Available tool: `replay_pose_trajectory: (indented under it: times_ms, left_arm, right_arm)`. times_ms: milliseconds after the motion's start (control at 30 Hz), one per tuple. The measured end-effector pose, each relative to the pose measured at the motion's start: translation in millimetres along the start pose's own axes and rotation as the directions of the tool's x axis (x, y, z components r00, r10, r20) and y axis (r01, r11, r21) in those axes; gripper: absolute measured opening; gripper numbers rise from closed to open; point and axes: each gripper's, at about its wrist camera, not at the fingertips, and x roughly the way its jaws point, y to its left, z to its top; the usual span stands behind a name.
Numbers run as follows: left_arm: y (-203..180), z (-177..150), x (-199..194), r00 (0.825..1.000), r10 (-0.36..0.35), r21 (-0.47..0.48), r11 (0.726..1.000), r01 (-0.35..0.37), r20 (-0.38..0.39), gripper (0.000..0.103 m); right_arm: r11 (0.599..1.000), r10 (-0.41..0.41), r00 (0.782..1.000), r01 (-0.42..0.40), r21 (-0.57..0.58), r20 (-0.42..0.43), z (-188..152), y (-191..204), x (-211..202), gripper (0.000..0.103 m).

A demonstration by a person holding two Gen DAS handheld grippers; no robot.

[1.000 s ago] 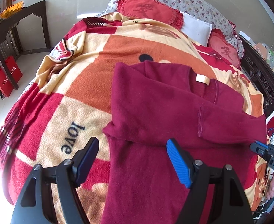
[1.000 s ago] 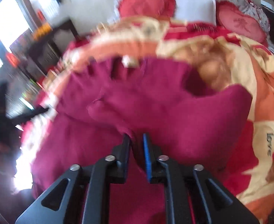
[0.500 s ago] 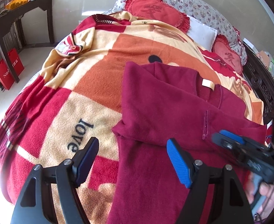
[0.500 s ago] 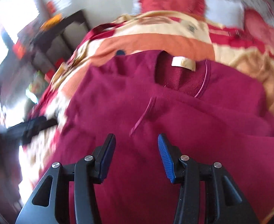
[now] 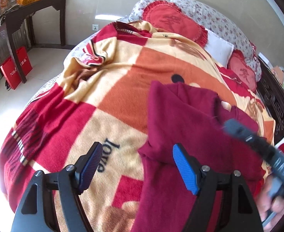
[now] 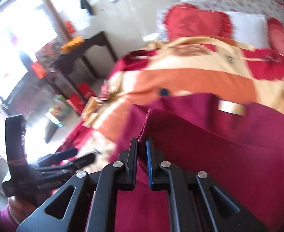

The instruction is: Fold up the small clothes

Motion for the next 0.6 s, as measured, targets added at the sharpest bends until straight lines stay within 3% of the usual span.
replay_pose_trajectory:
  times_ms: [100, 167, 367, 500, 600]
  left_arm:
    - [2, 2, 0, 1.0, 0.006, -0.001, 1.0, -0.006, -0.002, 0.079]
    - [1, 3, 2, 1.0, 0.003, 0.006, 1.0, -0.003, 0.0, 0.079]
    - [-34, 5, 14, 0.999, -0.051, 0.083, 0.995, 0.052, -0.006, 0.079]
    - [-72, 4, 40, 0.995, -0.069, 0.175, 0.981, 0.081, -0.072, 0.078]
    - [-94, -2, 68, 0.99, -0.021, 0.239, 0.97, 0.054, -0.137, 0.061]
  right_arm:
    - [0.997, 0.063, 0.989, -0.057, 0.049, -0.133, -8, 1, 30, 0.01]
    - [0.994, 0.086, 0.99, -0.077, 0.084, -0.113, -16, -11, 16, 0.016]
    - [0.995, -0.062, 0.997, 0.066, 0.074, -0.049, -30, -54, -67, 0.022]
    - [0.98, -0.147, 0.989, 0.148, 0.136, -0.019, -42, -87, -113, 0.023]
    - [0.962, -0.188, 0.982, 0.179, 0.208, 0.021, -55, -108, -145, 0.023]
